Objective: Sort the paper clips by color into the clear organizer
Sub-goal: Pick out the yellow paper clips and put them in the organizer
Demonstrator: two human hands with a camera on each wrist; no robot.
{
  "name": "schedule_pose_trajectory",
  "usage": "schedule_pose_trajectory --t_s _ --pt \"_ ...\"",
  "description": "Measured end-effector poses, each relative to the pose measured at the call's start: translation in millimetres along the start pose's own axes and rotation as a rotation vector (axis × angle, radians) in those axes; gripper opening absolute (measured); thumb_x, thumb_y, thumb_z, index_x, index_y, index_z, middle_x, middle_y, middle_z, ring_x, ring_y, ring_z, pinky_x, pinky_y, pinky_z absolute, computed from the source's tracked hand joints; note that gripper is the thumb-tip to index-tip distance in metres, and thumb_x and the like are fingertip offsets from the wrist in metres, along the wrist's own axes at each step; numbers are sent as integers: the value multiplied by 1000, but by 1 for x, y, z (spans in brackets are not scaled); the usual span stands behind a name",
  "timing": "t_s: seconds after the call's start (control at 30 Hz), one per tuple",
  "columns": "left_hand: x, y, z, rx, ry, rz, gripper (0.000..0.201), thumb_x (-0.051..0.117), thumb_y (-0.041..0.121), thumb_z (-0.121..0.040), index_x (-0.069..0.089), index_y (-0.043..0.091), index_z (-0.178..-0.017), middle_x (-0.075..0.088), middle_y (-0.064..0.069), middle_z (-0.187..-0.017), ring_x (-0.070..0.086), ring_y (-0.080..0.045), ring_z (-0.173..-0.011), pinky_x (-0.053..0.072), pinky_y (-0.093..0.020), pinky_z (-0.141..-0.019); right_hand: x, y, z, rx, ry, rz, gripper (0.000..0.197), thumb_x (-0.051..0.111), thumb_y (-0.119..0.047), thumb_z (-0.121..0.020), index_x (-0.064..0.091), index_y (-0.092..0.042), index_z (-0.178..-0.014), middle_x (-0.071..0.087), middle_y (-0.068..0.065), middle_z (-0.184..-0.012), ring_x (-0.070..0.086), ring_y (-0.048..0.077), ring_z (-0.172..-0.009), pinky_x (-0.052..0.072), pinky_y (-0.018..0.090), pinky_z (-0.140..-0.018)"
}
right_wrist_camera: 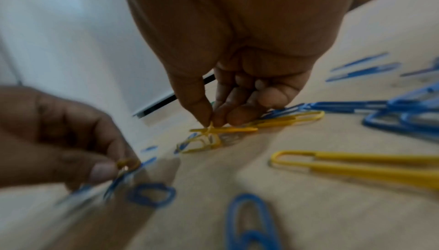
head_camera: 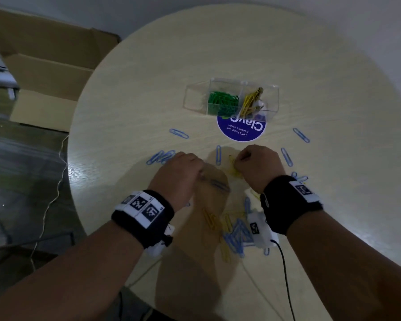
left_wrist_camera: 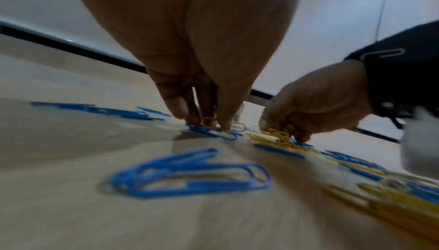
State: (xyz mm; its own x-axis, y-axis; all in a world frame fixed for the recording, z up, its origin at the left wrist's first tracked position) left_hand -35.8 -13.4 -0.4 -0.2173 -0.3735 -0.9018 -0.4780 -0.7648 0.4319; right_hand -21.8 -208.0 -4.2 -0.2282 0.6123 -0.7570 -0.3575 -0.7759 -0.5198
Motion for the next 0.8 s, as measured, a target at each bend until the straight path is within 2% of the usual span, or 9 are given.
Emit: schedule_pose_trajectory --t_s 0.07,0.13,0.23,0.33,0.43,0.5,0.57,0.7,0.8 --pt "-14 -5 2 -27 50 -22 5 64 9 -85 62 13 -84 61 -7 -84 53 -31 -81 39 -39 -75 -5 3 0 19 34 -136 12 64 -24 -77 61 -21 -66 64 0 -73 59 25 -75 46 34 -65" --pt "-19 1 11 17 44 9 3 63 14 -88 64 16 -89 63 -4 -88 53 -27 -85 41 -37 -78 -13 5 2 18 78 -263 9 65 -22 -79 67 -15 -74 68 5 -75 62 26 -75 50 37 -65" --pt "-6 25 36 140 -82 40 7 59 24 -91 65 22 -93 64 1 -86 54 -23 -84 47 -37 -75 -19 6 1 17 84 -365 8 66 -20 -82 67 -13 -79 70 5 -75 64 22 -71 50 33 -64" --pt "11 41 57 263 -191 23 11 59 25 -89 66 21 -98 63 2 -92 55 -22 -81 50 -35 -70 -17 9 -5 42 66 -402 3 68 -17 -80 67 -17 -82 71 1 -71 66 17 -65 58 41 -71" --pt "16 43 63 319 -171 -40 11 64 23 -86 67 21 -96 62 3 -100 55 -21 -78 47 -31 -70 -10 7 -9 7 68 -263 12 67 -23 -79 67 -19 -91 71 2 -82 66 22 -79 55 39 -75" --pt "15 42 65 294 -142 -66 8 67 22 -86 68 21 -93 60 4 -99 53 -20 -77 46 -31 -69 -6 1 -6 -74 47 -37 23 69 -33 -78 67 -19 -96 67 4 -94 62 24 -88 51 35 -78" --pt "14 41 66 258 -140 -77 7 67 23 -85 69 23 -92 59 4 -95 53 -20 -76 46 -31 -68 1 -6 0 -174 12 182 34 71 -38 -76 64 -17 -103 62 7 -100 57 28 -93 49 38 -82" --pt "14 44 63 157 -220 -174 11 73 26 -78 65 26 -85 55 4 -89 53 -20 -77 42 -31 -66 5 -10 6 -256 20 270 27 66 -27 -79 63 -18 -104 64 10 -101 56 31 -98 49 40 -83" --pt "22 49 61 98 -293 -281 8 66 21 -80 60 19 -83 55 -3 -87 53 -26 -75 49 -39 -65 9 -16 9 -300 -4 357 23 59 -22 -80 61 -14 -101 62 12 -100 56 34 -96 48 39 -78"
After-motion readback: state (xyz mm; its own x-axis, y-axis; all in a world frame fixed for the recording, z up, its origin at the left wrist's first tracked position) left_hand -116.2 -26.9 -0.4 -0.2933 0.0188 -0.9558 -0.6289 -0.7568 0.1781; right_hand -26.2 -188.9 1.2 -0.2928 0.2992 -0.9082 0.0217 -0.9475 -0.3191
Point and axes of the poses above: each hand's wrist, its own z-axis away from the middle knuckle, its own x-axis out of the palm, y = z × x, the point moved 5 cm from there along -z, towards the middle knuckle
